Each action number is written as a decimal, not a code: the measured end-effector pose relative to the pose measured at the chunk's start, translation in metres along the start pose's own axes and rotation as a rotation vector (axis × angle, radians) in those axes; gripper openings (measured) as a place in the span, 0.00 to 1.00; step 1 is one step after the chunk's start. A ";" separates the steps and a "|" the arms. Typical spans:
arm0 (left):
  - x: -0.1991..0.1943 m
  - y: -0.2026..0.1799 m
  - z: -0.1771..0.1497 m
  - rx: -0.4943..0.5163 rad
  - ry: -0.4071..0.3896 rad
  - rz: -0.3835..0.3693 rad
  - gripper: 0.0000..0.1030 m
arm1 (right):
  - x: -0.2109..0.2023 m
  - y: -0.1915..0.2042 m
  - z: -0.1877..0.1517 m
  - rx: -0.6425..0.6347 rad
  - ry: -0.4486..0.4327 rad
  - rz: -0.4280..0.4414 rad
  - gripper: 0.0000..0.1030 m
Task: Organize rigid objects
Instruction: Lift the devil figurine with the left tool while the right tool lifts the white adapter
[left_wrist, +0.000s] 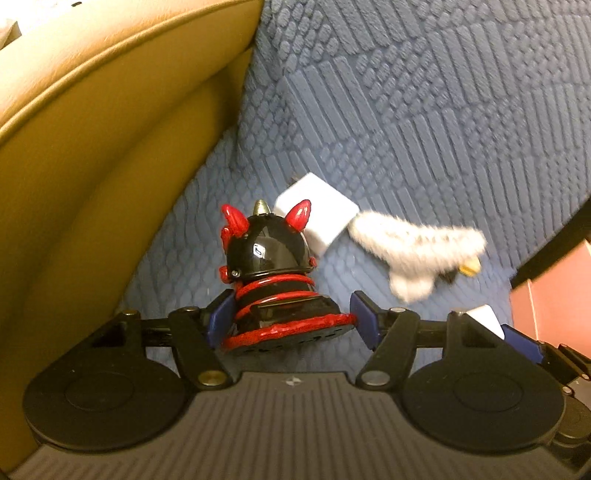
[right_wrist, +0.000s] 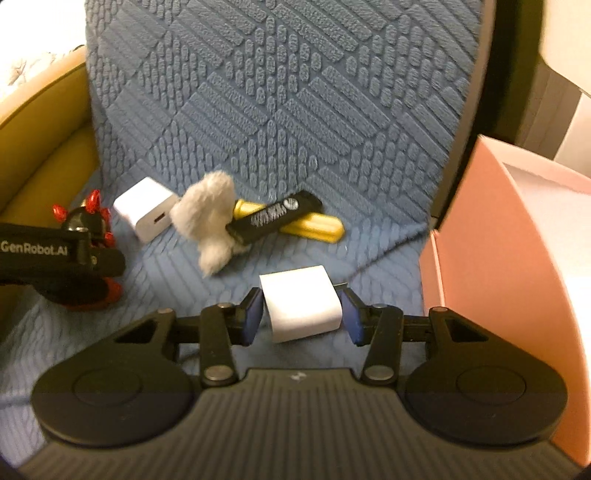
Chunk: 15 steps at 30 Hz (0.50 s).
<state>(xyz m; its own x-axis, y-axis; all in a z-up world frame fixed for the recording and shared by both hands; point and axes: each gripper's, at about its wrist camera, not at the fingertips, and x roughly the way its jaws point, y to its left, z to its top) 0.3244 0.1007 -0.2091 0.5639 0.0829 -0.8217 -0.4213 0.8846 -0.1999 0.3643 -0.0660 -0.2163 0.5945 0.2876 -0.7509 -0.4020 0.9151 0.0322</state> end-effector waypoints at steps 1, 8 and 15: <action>-0.004 -0.002 -0.004 0.011 0.003 0.004 0.70 | -0.005 -0.001 -0.004 0.001 0.004 -0.004 0.47; -0.024 -0.006 -0.032 0.030 0.032 -0.026 0.70 | -0.030 -0.003 -0.026 -0.010 0.027 -0.005 0.46; -0.050 -0.004 -0.048 0.084 0.065 -0.027 0.70 | -0.059 -0.008 -0.050 -0.007 0.055 0.006 0.46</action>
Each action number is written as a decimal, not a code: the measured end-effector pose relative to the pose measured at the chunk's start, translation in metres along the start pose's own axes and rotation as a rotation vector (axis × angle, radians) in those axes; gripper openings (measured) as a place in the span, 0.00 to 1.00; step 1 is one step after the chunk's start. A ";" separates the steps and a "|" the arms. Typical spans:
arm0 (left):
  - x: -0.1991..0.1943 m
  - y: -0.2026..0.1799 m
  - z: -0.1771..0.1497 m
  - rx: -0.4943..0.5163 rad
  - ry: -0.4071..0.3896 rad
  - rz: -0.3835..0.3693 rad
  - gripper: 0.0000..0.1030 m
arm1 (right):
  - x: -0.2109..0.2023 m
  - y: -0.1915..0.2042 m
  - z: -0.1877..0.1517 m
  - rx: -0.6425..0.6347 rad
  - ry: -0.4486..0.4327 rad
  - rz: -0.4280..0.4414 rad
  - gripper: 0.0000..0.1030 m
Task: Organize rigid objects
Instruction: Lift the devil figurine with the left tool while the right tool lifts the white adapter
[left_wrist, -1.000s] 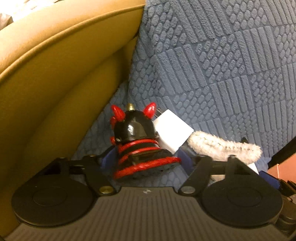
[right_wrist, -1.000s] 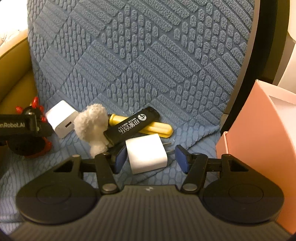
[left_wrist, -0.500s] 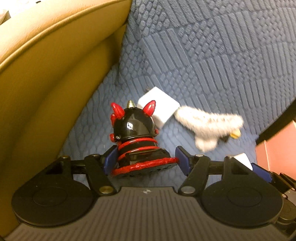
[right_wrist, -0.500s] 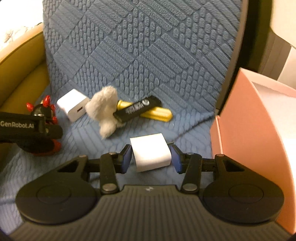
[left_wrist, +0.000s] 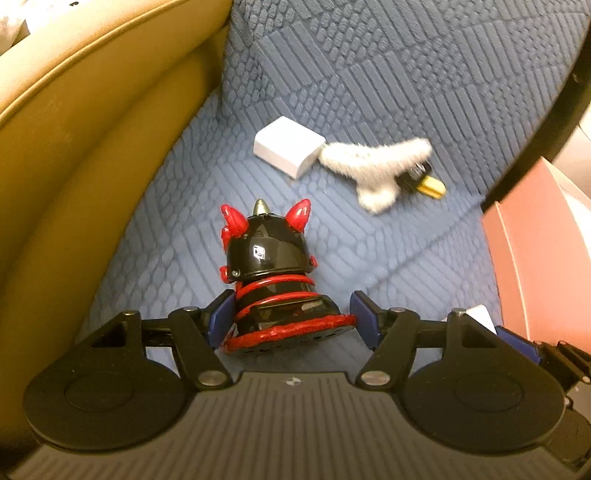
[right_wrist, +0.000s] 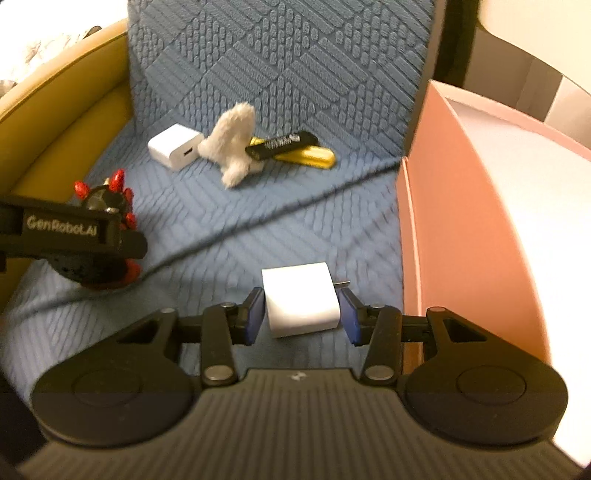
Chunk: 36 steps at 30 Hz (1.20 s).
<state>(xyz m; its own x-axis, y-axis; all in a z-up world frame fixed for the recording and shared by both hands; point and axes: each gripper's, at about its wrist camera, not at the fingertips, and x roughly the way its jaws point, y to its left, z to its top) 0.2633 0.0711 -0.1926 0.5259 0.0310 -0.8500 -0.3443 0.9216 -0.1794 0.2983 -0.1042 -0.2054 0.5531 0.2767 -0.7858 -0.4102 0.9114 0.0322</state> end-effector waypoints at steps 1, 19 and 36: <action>-0.004 0.001 -0.004 -0.003 0.008 -0.009 0.70 | -0.005 0.000 -0.005 -0.006 0.002 0.006 0.46; -0.031 0.020 -0.028 -0.078 0.043 -0.103 0.81 | -0.035 0.010 -0.033 -0.055 -0.002 0.017 0.46; -0.016 0.027 -0.010 -0.097 0.018 -0.037 0.79 | -0.020 0.009 -0.026 -0.056 -0.002 -0.016 0.52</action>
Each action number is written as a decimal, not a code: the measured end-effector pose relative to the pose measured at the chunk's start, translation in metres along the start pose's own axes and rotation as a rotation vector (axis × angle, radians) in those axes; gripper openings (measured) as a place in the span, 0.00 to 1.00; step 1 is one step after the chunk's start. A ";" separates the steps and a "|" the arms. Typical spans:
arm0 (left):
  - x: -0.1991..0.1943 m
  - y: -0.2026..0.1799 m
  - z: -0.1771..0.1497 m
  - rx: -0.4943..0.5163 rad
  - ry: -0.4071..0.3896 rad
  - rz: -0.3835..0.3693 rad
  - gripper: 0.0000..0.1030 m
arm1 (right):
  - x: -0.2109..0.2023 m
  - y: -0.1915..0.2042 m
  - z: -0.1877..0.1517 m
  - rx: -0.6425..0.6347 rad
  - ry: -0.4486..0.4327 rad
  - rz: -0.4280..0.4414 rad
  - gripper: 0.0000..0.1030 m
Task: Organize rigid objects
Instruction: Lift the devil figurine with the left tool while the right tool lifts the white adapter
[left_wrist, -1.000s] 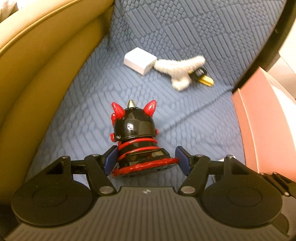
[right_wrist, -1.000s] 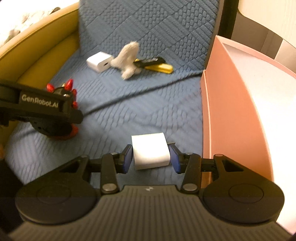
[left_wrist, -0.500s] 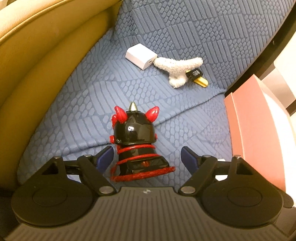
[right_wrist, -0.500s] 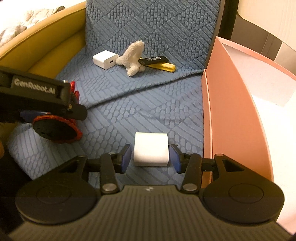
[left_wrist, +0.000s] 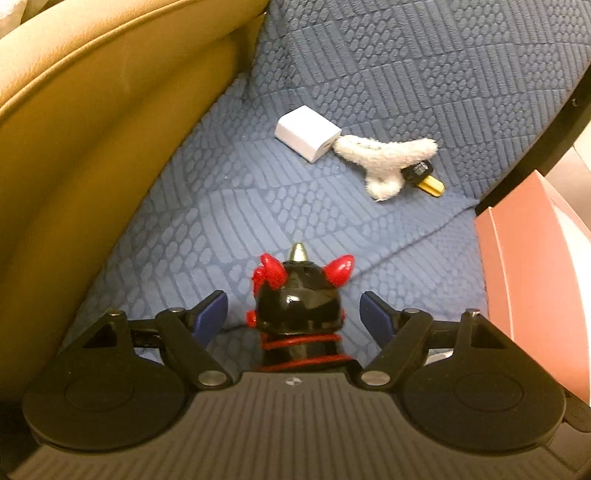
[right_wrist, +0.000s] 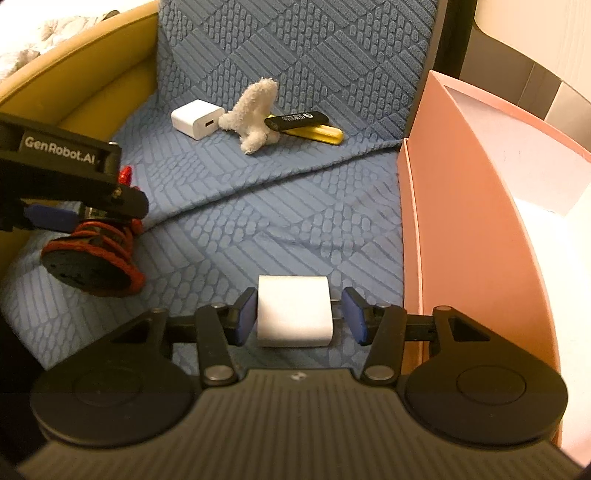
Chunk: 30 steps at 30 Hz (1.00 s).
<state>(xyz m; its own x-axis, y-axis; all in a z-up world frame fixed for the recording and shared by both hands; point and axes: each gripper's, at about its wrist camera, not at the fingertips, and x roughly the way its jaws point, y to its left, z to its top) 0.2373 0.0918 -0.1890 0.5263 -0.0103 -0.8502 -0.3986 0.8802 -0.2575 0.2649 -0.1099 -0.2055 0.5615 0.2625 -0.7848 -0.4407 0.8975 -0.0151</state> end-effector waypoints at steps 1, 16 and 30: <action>0.002 0.001 0.001 -0.001 0.006 0.000 0.76 | 0.001 0.000 0.000 0.001 0.001 -0.002 0.51; 0.005 -0.009 -0.003 0.021 0.007 0.021 0.63 | 0.001 0.004 0.004 -0.035 -0.022 0.006 0.46; -0.048 -0.025 -0.019 0.081 -0.074 -0.038 0.62 | -0.043 -0.001 0.015 0.000 -0.091 0.062 0.46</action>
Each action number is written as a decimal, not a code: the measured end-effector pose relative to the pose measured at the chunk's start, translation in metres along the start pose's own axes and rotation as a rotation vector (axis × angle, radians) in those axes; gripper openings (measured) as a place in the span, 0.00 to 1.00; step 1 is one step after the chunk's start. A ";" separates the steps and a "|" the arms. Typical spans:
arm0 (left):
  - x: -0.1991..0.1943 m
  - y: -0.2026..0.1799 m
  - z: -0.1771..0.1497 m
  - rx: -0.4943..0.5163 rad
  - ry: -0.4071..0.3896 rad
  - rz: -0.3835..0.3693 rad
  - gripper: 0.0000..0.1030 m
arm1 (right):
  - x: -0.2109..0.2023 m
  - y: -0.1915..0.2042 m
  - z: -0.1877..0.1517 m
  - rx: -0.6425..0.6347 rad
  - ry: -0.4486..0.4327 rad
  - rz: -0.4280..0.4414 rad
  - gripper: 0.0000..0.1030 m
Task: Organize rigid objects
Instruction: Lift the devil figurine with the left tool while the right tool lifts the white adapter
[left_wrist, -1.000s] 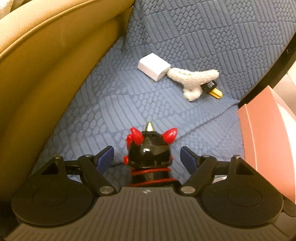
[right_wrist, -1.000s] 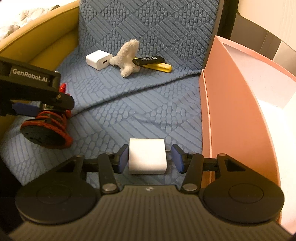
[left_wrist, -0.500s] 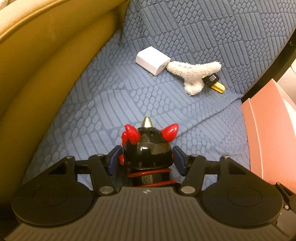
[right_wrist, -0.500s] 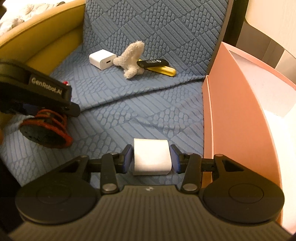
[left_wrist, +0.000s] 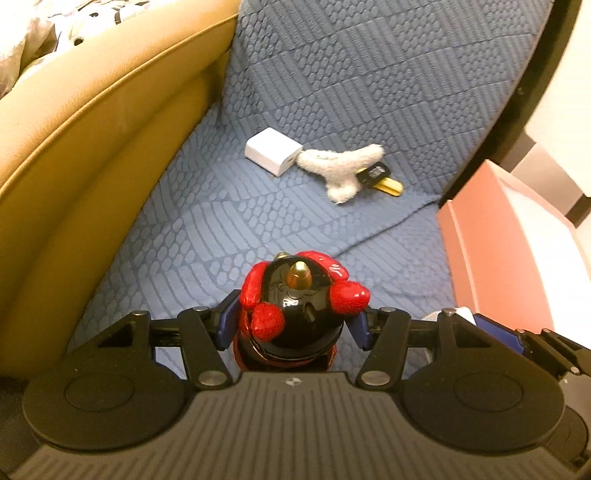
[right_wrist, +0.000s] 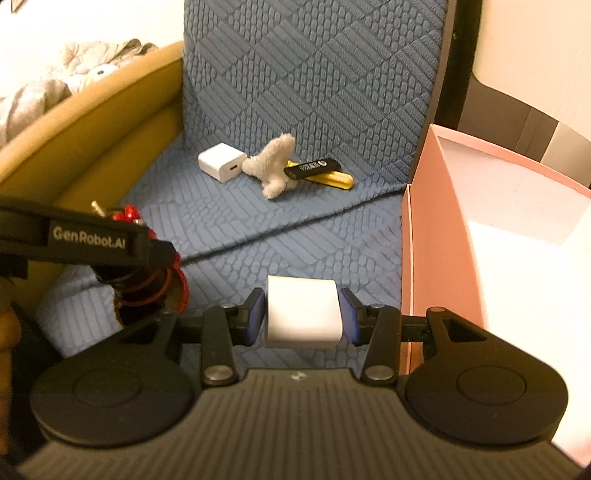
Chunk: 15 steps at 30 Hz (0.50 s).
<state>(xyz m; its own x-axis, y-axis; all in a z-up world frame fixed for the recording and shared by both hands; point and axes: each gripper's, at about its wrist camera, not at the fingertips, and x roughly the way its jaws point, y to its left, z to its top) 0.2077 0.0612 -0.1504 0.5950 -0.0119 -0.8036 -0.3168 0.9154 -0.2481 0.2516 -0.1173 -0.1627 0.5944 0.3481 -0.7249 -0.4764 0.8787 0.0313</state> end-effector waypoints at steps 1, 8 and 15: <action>-0.004 -0.001 -0.001 0.003 -0.002 -0.008 0.62 | -0.005 -0.001 0.001 0.009 -0.003 0.006 0.46; -0.038 -0.009 -0.004 0.018 -0.008 -0.070 0.62 | -0.038 0.000 0.005 0.025 -0.025 0.033 0.45; -0.073 -0.022 -0.001 0.018 -0.039 -0.094 0.62 | -0.074 -0.012 0.017 0.041 -0.063 0.036 0.45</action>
<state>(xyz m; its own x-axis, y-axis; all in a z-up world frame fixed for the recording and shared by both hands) 0.1703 0.0414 -0.0867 0.6498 -0.0823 -0.7556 -0.2457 0.9180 -0.3114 0.2245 -0.1485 -0.0974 0.6174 0.3983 -0.6783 -0.4720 0.8774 0.0855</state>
